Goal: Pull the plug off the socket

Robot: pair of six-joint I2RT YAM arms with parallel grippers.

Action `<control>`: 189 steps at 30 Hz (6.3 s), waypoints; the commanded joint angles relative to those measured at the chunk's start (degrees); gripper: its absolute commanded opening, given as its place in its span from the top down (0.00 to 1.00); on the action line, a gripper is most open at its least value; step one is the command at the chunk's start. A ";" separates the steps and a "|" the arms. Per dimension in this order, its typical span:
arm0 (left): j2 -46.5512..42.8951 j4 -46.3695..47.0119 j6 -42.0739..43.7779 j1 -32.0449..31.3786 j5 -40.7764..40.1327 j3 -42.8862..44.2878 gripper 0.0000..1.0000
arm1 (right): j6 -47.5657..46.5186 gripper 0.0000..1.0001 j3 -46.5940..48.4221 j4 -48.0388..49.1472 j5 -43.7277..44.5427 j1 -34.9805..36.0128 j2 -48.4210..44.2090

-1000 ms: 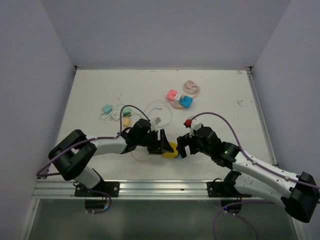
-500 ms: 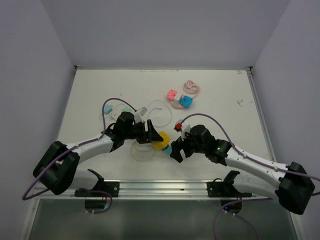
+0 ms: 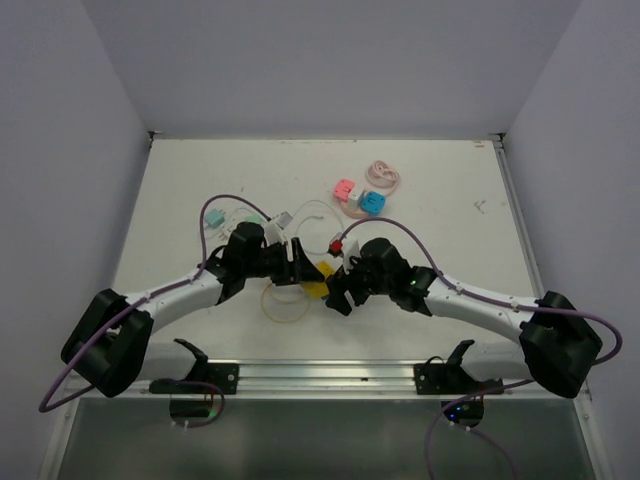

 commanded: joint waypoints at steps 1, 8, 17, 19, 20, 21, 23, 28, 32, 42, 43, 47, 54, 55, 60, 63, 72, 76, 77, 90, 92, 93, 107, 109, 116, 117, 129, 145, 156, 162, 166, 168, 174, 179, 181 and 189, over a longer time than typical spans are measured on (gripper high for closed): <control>-2.78 3.31 -0.92 0.92 1.50 2.40 1.00 | -1.36 0.26 1.88 6.09 -3.69 -0.04 2.01; -2.78 5.42 -1.71 2.59 2.20 2.22 1.00 | -1.01 0.68 0.56 8.21 -5.29 -0.04 2.90; -2.78 4.28 0.57 12.42 1.59 2.75 1.00 | -2.68 1.00 -1.90 2.51 -3.71 -0.04 -1.05; -2.52 4.28 1.36 14.97 1.24 3.80 1.00 | -2.59 1.00 -2.08 -0.38 -3.71 -0.13 -1.67; -2.26 3.76 1.71 15.85 1.15 4.41 1.00 | -2.50 1.00 -2.08 -1.27 -3.62 -0.04 -2.28; -1.82 3.32 2.06 17.51 0.98 5.12 1.00 | -2.42 1.00 -2.08 -2.06 -3.44 -0.04 -2.46; -1.38 2.62 3.03 19.10 0.71 7.31 1.00 | -1.54 1.00 -2.43 -3.03 -4.14 0.05 -3.17; -0.50 0.42 4.35 24.29 1.32 14.24 1.00 | 0.22 1.00 -2.52 -4.61 -3.97 0.05 -4.31; -1.63 -3.79 6.36 26.23 2.20 18.74 1.00 | 1.45 1.00 -2.26 -4.45 -1.34 -0.04 -5.72; -12.95 -18.12 15.77 26.23 2.38 14.54 1.00 | 8.12 1.00 10.38 2.57 3.32 -0.48 11.75; -14.11 -19.09 16.91 26.23 2.21 13.74 1.00 | 8.57 1.00 11.45 2.50 3.24 -0.74 13.25; -19.12 -24.70 19.20 26.14 -0.07 10.49 1.00 | 10.59 1.00 18.03 6.28 2.54 -1.45 24.04; -25.19 -30.96 20.52 26.23 -11.05 6.45 1.00 | 14.18 0.88 32.89 7.86 -0.28 -1.62 38.82; -25.54 -31.49 20.44 26.23 -12.72 6.44 1.00 | 14.63 0.85 33.95 7.95 -0.10 -1.62 39.71; -25.98 -35.00 19.91 26.23 -24.32 7.14 1.00 | 15.60 0.52 39.05 6.73 0.33 -2.23 42.10; -25.11 -36.06 19.56 26.23 -31.09 7.41 1.00 | 15.25 0.37 37.74 5.41 2.17 -2.94 39.64; -16.59 -32.11 18.68 26.23 -39.19 7.32 1.00 | 12.35 0.11 25.97 -3.72 4.11 -5.14 21.64; -10.35 -29.22 18.06 26.23 -40.59 8.72 1.00 | 12.52 0.09 18.85 -5.67 7.27 -5.14 11.70; -8.08 -28.68 17.89 26.23 -40.95 9.34 1.00 | 12.79 0.09 16.05 -5.85 8.85 -5.22 9.34; 8.55 -27.53 16.57 26.23 -42.36 15.23 0.61 | 14.81 0.06 1.44 -13.40 24.06 -5.75 -16.52; 9.00 -27.45 16.57 26.32 -41.66 15.23 0.47 | 15.25 0.05 0.73 -14.02 25.64 -5.93 -18.02; 8.91 -27.53 16.74 26.23 -41.48 15.32 0.42 | 15.42 0.04 0.56 -14.72 26.08 -5.93 -18.37; -1.62 -34.13 22.27 26.41 -42.79 19.80 0.00 | 13.76 0.03 11.53 -12.98 32.33 -11.98 -6.52; -5.65 -34.22 23.07 26.41 -43.76 18.84 0.01 | 13.76 0.03 15.38 -12.01 31.19 -13.65 -2.13; -19.64 -26.93 25.97 26.32 -44.99 7.33 0.00 | 13.06 0.05 30.42 -8.84 25.75 -21.39 15.79; -20.52 -26.49 25.97 26.23 -45.08 6.80 0.01 | 12.79 0.06 32.44 -9.01 25.04 -21.83 17.90; -18.51 -26.92 26.06 26.14 -46.93 9.52 0.01 | 13.57 0.14 60.12 -14.37 29.60 -21.92 43.93; -17.19 -26.39 26.50 26.23 -46.75 9.69 0.01 | 21.49 0.41 60.42 -24.48 37.87 -19.64 48.44; -18.33 -23.94 27.73 26.14 -38.69 8.47 0.01 | 15.18 0.76 35.93 -21.06 30.23 -16.31 31.49; -20.09 -21.30 27.38 25.53 -28.76 6.71 0.01 | 11.65 0.82 21.77 -19.21 24.79 -11.39 18.92; -21.85 -23.22 23.79 24.30 -22.15 7.32 0.01 | 12.35 0.83 15.42 -18.33 21.44 -9.19 12.24; -22.90 -24.28 22.38 23.86 -18.46 8.37 0.00 | 12.88 0.82 12.61 -18.24 20.38 -8.39 9.85; -24.05 -25.17 13.07 17.81 -13.70 9.69 0.00 | 13.32 0.65 10.23 -18.24 18.36 -7.34 5.36; -22.91 -19.37 2.69 5.24 -16.94 7.77 0.00 | 13.32 0.51 11.10 -19.29 19.23 -7.33 2.11; -21.25 -17.35 0.05 1.47 -18.27 7.15 0.00 | 13.14 0.50 11.28 -19.99 19.85 -7.25 1.76; -10.18 -7.86 -6.01 -8.57 -21.61 6.97 0.02 | 14.99 0.55 8.82 -20.53 22.13 -7.25 0.26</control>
